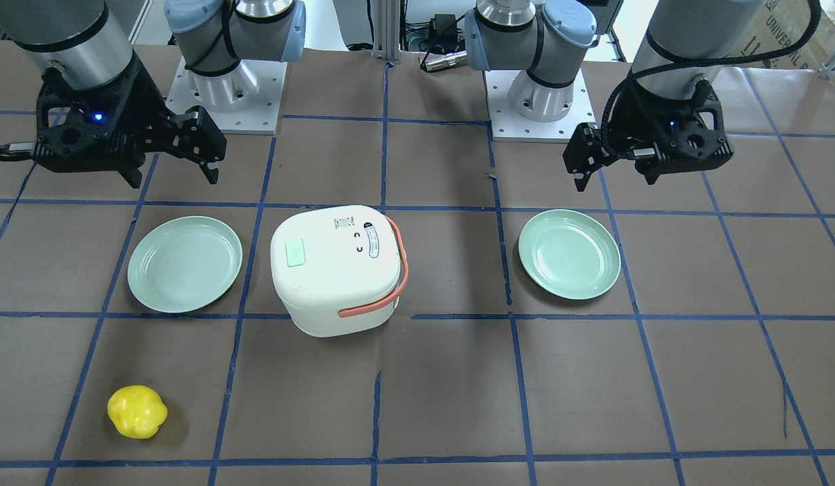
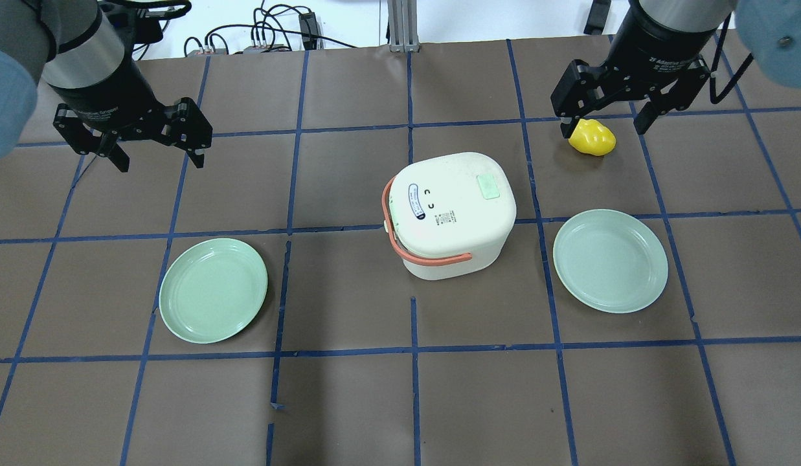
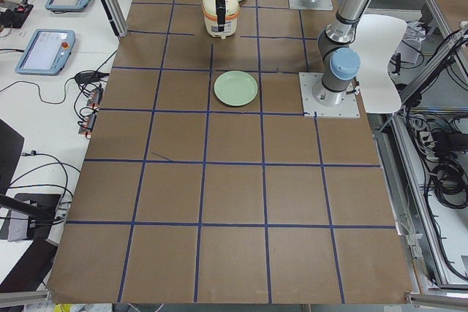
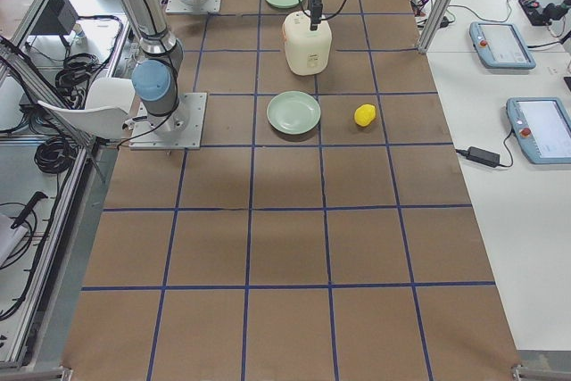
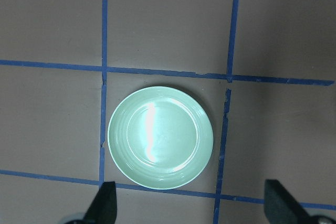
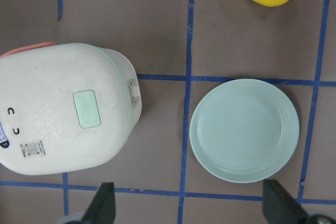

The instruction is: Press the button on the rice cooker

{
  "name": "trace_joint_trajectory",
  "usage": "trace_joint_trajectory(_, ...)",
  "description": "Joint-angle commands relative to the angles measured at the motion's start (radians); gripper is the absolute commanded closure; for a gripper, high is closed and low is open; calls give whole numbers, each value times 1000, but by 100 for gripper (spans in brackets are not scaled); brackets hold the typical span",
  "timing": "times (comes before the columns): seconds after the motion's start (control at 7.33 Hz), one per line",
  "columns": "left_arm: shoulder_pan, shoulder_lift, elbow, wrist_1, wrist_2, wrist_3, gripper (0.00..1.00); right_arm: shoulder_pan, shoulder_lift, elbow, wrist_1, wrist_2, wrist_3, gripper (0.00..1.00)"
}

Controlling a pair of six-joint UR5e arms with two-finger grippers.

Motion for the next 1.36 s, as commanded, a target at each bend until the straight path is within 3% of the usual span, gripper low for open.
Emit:
trace_joint_trajectory(0.0,0,0,0,0,-1,0,0,0,2,2,-30,2,-8,0)
trace_joint_trajectory(0.95,0,0,0,0,1,0,0,55,15,5,-34,4,26,0)
trace_joint_trajectory(1.23,0,0,0,0,1,0,0,86,60,7,-111,2,72,0)
